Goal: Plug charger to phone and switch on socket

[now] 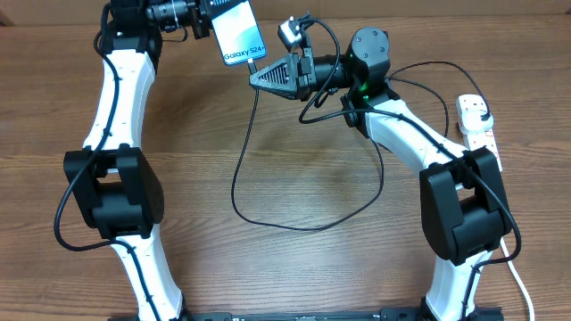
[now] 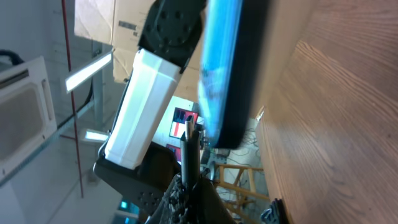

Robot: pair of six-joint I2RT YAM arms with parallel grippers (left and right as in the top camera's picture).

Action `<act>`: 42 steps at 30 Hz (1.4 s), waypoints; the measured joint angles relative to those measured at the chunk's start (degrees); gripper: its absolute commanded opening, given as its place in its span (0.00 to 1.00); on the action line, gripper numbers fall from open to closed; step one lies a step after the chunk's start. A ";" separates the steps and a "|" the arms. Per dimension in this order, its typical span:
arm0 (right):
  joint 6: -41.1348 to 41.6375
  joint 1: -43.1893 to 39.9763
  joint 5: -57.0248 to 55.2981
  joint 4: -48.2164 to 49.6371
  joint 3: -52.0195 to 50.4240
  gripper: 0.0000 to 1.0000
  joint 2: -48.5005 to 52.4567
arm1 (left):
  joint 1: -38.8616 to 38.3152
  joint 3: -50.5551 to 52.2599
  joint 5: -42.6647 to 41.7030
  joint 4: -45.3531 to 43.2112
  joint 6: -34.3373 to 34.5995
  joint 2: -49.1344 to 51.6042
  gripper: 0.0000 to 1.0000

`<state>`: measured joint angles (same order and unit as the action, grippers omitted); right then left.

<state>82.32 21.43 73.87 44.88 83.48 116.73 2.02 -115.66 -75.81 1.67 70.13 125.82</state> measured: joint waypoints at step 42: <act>3.15 1.81 -2.36 5.01 0.00 0.04 1.53 | 2.47 0.00 -0.31 0.00 2.01 0.00 0.04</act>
<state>85.47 23.24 71.50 49.89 83.48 118.26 4.49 -115.66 -76.12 1.67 72.14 125.82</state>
